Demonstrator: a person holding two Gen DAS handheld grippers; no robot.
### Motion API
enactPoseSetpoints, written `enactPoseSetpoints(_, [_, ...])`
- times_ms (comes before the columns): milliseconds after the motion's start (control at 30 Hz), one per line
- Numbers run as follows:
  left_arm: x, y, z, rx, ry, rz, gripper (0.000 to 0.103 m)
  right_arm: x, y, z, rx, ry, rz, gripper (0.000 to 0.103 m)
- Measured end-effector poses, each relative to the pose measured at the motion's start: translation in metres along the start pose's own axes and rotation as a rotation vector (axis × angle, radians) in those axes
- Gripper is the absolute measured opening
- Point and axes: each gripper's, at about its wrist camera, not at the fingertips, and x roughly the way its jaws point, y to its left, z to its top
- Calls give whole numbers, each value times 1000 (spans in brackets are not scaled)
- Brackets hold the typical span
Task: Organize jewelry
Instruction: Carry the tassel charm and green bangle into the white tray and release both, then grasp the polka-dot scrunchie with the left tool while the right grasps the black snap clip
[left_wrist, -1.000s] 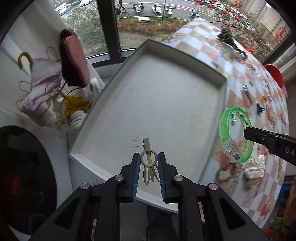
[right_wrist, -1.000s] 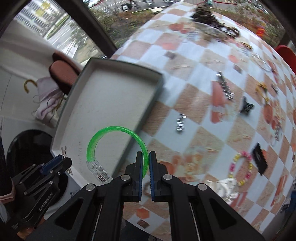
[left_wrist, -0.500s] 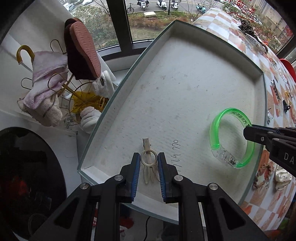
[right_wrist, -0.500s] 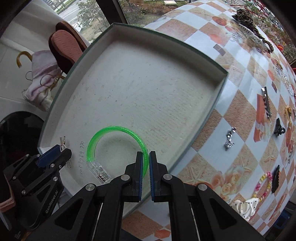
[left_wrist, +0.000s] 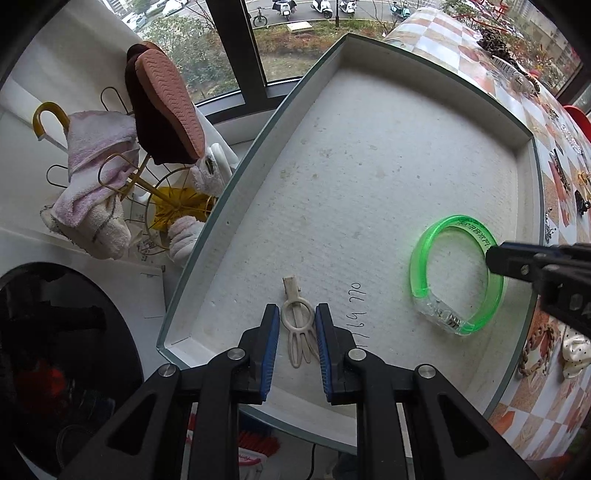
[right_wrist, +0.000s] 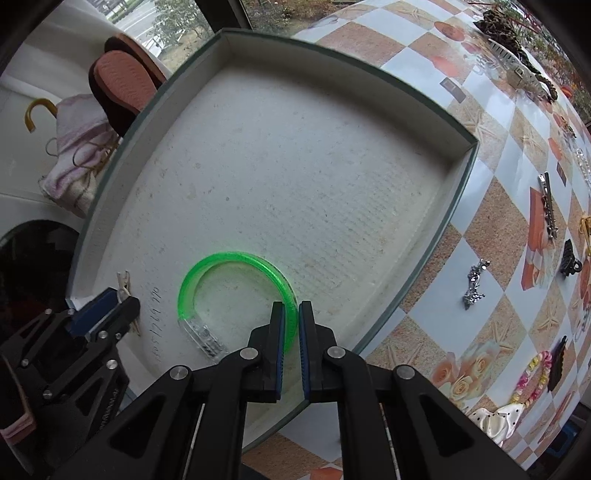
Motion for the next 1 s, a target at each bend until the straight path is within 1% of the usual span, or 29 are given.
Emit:
enactPoseSetpoints(33, [-1, 0, 0, 1, 1, -2, 24, -7, -2, 1, 8, -16, 4, 30])
enactPoseSetpoints(100, [-3, -1, 0, 7, 1, -4, 24, -19, -5, 1, 19, -46, 9, 46])
enactPoseSetpoints(133, [-3, -2, 0, 12, 1, -5, 24, -25, -6, 0, 24, -59, 14, 47])
enactPoseSetpoints(167, [-3, -2, 0, 16, 2, -6, 34, -32, -9, 0, 32, -71, 22, 47])
enactPoseSetpoints(200, [-4, -3, 0, 17, 1, -4, 76, -37, -11, -1, 40, -79, 27, 48])
enactPoseSetpoints(233, [-6, -2, -1, 12, -6, 8, 96, -41, -14, -2, 49, -86, 32, 50])
enactPoseSetpoints(267, [-10, -3, -1, 8, -31, 29, 103, -47, -19, -5, 63, -95, 35, 51])
enactPoseSetpoints(300, [-14, -4, -2, 16, -50, 32, 103, -51, -23, -8, 73, -100, 38, 53])
enactPoseSetpoints(367, [-16, -7, -1, 30, -43, 20, 103, -56, -28, -12, 94, -109, 42, 54])
enactPoseSetpoints(500, [-21, -13, 1, 36, -39, 24, 103, -70, -49, -28, 146, -116, 37, 58])
enactPoseSetpoints(567, [-26, -16, 1, 39, -44, 19, 103, -74, -59, -37, 179, -116, 32, 64])
enactPoseSetpoints(633, [-31, -21, -1, 50, -48, 15, 103, -79, -69, -48, 209, -117, 28, 78])
enactPoseSetpoints(700, [-39, -28, -3, 74, -51, 9, 103, -84, -81, -61, 250, -119, 26, 83])
enactPoseSetpoints(933, [-64, -65, -10, 197, -72, -33, 103, -96, -127, -109, 397, -139, 34, 87])
enactPoseSetpoints(1000, [-70, -78, -11, 229, -83, -40, 103, -98, -138, -121, 438, -140, 22, 87])
